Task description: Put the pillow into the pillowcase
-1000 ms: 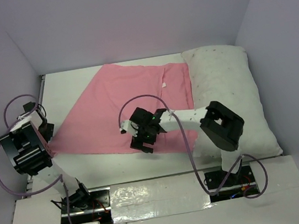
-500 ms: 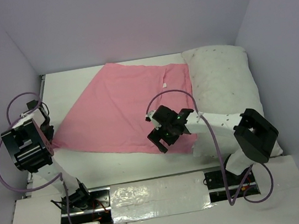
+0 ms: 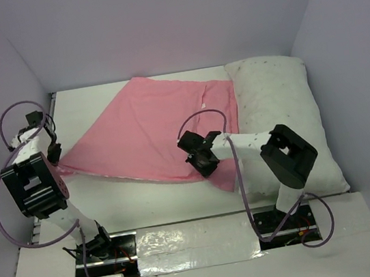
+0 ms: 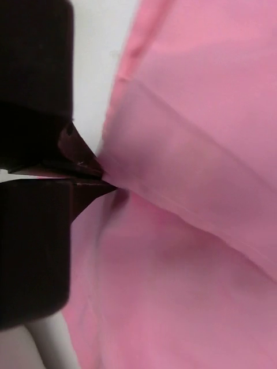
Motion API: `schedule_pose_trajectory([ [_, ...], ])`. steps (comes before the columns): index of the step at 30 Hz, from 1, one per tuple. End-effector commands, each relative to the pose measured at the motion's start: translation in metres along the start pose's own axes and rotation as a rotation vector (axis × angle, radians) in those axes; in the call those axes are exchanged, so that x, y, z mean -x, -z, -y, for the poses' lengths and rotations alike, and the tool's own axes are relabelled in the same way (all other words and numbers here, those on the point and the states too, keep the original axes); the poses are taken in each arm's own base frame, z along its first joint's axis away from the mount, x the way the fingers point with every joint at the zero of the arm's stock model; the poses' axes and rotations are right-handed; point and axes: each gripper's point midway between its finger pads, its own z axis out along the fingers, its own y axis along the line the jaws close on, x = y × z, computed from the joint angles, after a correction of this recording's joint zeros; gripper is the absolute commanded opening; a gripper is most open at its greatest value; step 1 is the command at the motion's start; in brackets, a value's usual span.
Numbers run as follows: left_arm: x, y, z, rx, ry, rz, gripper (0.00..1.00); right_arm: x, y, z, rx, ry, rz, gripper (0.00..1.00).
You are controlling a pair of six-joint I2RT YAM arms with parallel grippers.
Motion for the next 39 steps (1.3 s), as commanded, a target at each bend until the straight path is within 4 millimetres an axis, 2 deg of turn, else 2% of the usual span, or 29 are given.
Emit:
schedule_pose_trajectory([
  [1, 0.037, 0.042, 0.036, -0.169, -0.007, 0.087, 0.0, 0.049, 0.007, 0.041, -0.227, -0.037, 0.118, 0.0],
  [2, 0.057, 0.064, 0.058, -0.252, 0.005, 0.125, 0.0, 0.07, 0.02, 0.048, -0.235, -0.054, 0.174, 0.0],
  [3, 0.062, 0.084, 0.078, -0.321, -0.006, 0.147, 0.0, 0.096, 0.036, 0.071, -0.257, -0.116, 0.236, 0.0],
  [4, 0.071, 0.099, 0.098, -0.386, -0.043, 0.176, 0.0, 0.145, 0.073, 0.086, -0.27, -0.148, 0.372, 0.0],
  [5, 0.102, 0.142, 0.124, -0.494, -0.018, 0.245, 0.0, 0.169, 0.098, 0.106, -0.317, -0.18, 0.453, 0.0],
  [6, 0.108, 0.171, 0.143, -0.566, -0.033, 0.279, 0.0, 0.191, 0.124, 0.136, -0.363, -0.226, 0.531, 0.0],
  [7, 0.118, 0.19, 0.162, -0.636, -0.079, 0.318, 0.0, 0.237, 0.18, 0.154, -0.399, -0.23, 0.709, 0.0],
  [8, 0.151, 0.244, 0.177, -0.758, -0.032, 0.406, 0.0, 0.255, 0.205, 0.172, -0.442, -0.231, 0.773, 0.0],
  [9, 0.165, 0.271, 0.187, -0.831, -0.02, 0.451, 0.0, 0.273, 0.239, 0.193, -0.474, -0.249, 0.851, 0.0],
  [10, 0.191, 0.321, 0.197, -0.975, 0.016, 0.521, 0.0, 0.305, 0.303, 0.205, -0.505, -0.232, 1.003, 0.0],
  [12, 0.214, 0.371, 0.198, -1.093, 0.06, 0.589, 0.0, 0.323, 0.367, 0.218, -0.586, -0.175, 1.122, 0.0],
  [13, 0.222, 0.389, 0.2, -1.142, 0.059, 0.626, 0.0, 0.329, 0.432, 0.219, -0.625, -0.188, 1.273, 0.0],
  [15, 0.248, 0.45, 0.169, -1.254, 0.132, 0.745, 0.0, 0.328, 0.477, 0.217, -0.664, -0.142, 1.376, 0.0],
  [16, 0.249, 0.45, 0.166, -1.258, 0.133, 0.758, 0.0, 0.324, 0.484, 0.216, -0.665, -0.134, 1.393, 0.0],
  [17, 0.26, 0.461, 0.152, -1.276, 0.163, 0.793, 0.0, 0.318, 0.492, 0.213, -0.665, -0.122, 1.406, 0.0],
  [18, 0.266, 0.474, 0.135, -1.298, 0.182, 0.808, 0.0, 0.305, 0.502, 0.21, -0.665, -0.094, 1.423, 0.0],
  [19, 0.271, 0.478, 0.126, -1.304, 0.191, 0.814, 0.0, 0.297, 0.507, 0.207, -0.662, -0.086, 1.433, 0.0],
  [20, 0.278, 0.474, 0.115, -1.296, 0.188, 0.808, 0.0, 0.29, 0.514, 0.203, -0.656, -0.069, 1.45, 0.0],
  [21, 0.281, 0.485, 0.101, -1.323, 0.202, 0.812, 0.0, 0.273, 0.525, 0.198, -0.655, -0.047, 1.472, 0.0],
  [23, 0.278, 0.487, 0.093, -1.353, 0.171, 0.793, 0.0, 0.257, 0.539, 0.193, -0.648, -0.039, 1.5, 0.0],
  [24, 0.277, 0.496, 0.084, -1.368, 0.161, 0.804, 0.0, 0.243, 0.552, 0.19, -0.648, -0.035, 1.521, 0.0],
  [28, 0.27, 0.518, 0.065, -1.401, 0.132, 0.825, 0.0, 0.214, 0.58, 0.178, -0.628, 0.007, 1.574, 0.0],
  [32, 0.272, 0.532, 0.043, -1.381, 0.135, 0.876, 0.0, 0.203, 0.593, 0.181, -0.669, 0.008, 1.591, 0.0],
  [35, 0.272, 0.53, 0.043, -1.377, 0.135, 0.882, 0.0, 0.213, 0.59, 0.185, -0.685, 0.015, 1.575, 0.0],
  [37, 0.27, 0.514, 0.059, -1.377, 0.134, 0.85, 0.0, 0.231, 0.58, 0.192, -0.696, 0.016, 1.55, 0.0],
  [38, 0.269, 0.496, 0.072, -1.354, 0.133, 0.819, 0.0, 0.238, 0.573, 0.2, -0.702, 0.018, 1.529, 0.0],
  [39, 0.267, 0.491, 0.08, -1.366, 0.126, 0.807, 0.0, 0.245, 0.568, 0.206, -0.7, 0.013, 1.517, 0.0],
])
